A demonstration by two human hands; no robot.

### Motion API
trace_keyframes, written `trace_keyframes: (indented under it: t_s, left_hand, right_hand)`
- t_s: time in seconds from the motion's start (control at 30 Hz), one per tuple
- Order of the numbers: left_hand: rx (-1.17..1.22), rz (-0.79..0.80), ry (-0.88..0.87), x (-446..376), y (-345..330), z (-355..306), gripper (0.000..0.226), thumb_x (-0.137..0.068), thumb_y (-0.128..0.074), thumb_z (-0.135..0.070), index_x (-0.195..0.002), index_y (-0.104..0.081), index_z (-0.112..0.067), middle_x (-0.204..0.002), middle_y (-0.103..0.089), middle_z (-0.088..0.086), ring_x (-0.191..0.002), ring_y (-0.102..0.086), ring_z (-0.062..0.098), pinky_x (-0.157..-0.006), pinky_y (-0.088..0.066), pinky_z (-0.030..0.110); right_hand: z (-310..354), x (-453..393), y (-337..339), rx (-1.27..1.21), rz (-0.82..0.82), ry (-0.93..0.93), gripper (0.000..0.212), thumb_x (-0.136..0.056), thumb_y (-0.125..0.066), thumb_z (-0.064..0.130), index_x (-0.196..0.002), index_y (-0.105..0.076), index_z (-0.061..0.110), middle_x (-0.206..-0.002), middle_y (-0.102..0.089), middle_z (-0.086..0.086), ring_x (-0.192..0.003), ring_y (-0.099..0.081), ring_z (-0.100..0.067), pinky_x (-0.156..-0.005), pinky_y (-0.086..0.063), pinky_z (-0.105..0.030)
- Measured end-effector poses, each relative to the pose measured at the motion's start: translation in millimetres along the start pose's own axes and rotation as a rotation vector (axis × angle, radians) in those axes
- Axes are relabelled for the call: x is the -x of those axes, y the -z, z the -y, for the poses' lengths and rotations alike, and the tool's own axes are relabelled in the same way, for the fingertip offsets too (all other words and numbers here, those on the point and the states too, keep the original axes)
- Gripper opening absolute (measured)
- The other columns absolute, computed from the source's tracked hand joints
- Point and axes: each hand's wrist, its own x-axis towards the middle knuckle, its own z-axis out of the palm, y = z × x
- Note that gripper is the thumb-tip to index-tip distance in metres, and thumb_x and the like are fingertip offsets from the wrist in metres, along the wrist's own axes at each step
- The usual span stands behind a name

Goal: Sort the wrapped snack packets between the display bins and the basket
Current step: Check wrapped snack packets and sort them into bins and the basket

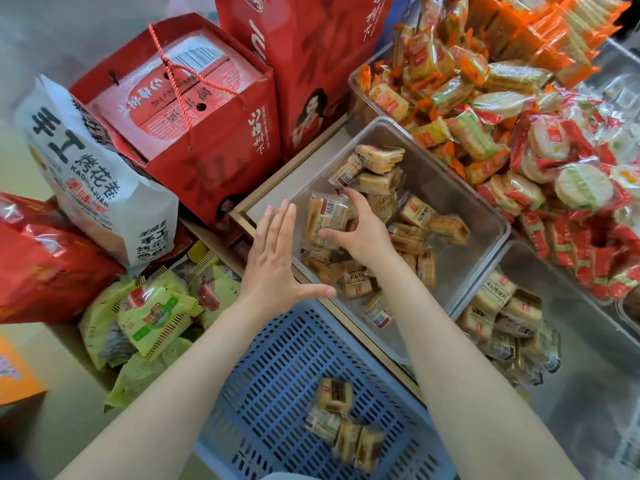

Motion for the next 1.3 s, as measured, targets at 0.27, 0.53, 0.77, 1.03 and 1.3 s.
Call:
trace_keyframes:
  t_s: [0.27,0.53,0.77,1.03,1.3]
  left_hand:
    - [0.034,-0.009,0.036,-1.7,0.9,-2.0,0.153,-0.048,-0.037,-0.107,-0.162,0.007,-0.016,-0.171,0.008,-0.004,-0.153,0.023,0.008,-0.124,0.013,0.030]
    - [0.033,-0.016,0.024,-2.6,0.5,-0.9,0.152,-0.049,-0.041,-0.105,-0.163,0.005,-0.016,-0.171,0.007,-0.004,-0.154,0.021,0.009,-0.122,0.015,0.028]
    - [0.013,0.024,0.041,-0.6,6.5,-2.8,0.149,-0.051,-0.050,-0.100,-0.162,0.011,-0.020,-0.170,0.015,-0.007,-0.153,0.025,0.009,-0.125,0.009,0.036]
    - [0.335,0.201,-0.032,34.3,40.6,-72.4,0.104,-0.069,-0.066,-0.081,-0.155,-0.037,-0.029,-0.154,-0.048,-0.008,-0.144,-0.038,0.007,-0.125,-0.022,0.038]
    - [0.743,0.431,0.117,108.0,23.0,-117.9,0.033,-0.084,-0.079,-0.049,-0.114,-0.069,-0.039,-0.109,-0.074,-0.015,-0.098,-0.068,-0.003,-0.084,-0.055,0.020]
  right_hand:
    - [18.5,-26.3,19.1,0.182,0.230,-0.061,0.104,-0.076,-0.087,0.043,-0.159,-0.026,0.031,-0.163,-0.035,-0.002,-0.148,-0.034,-0.028,-0.114,-0.036,-0.043]
    - [16.8,-17.3,16.8,0.114,0.255,-0.082,0.106,-0.076,-0.088,0.042,-0.156,-0.022,0.021,-0.151,-0.045,-0.005,-0.116,-0.046,-0.016,-0.092,-0.040,-0.031]
    - [15.3,13.8,17.8,0.059,0.134,-0.094,0.101,-0.077,-0.085,0.048,-0.156,-0.030,0.017,-0.150,-0.047,-0.002,-0.135,-0.047,-0.022,-0.104,-0.046,-0.037]
    - [0.7,139.0,42.3,-0.344,0.039,-0.105,0.046,-0.084,-0.078,0.048,-0.122,-0.061,0.027,-0.111,-0.075,0.003,-0.102,-0.072,-0.015,-0.093,-0.059,-0.041]
    - [-31.1,270.0,41.8,-0.500,-0.177,-0.132,0.035,-0.097,-0.055,0.057,-0.117,-0.069,0.032,-0.106,-0.074,0.012,-0.096,-0.070,-0.010,-0.083,-0.058,-0.031]
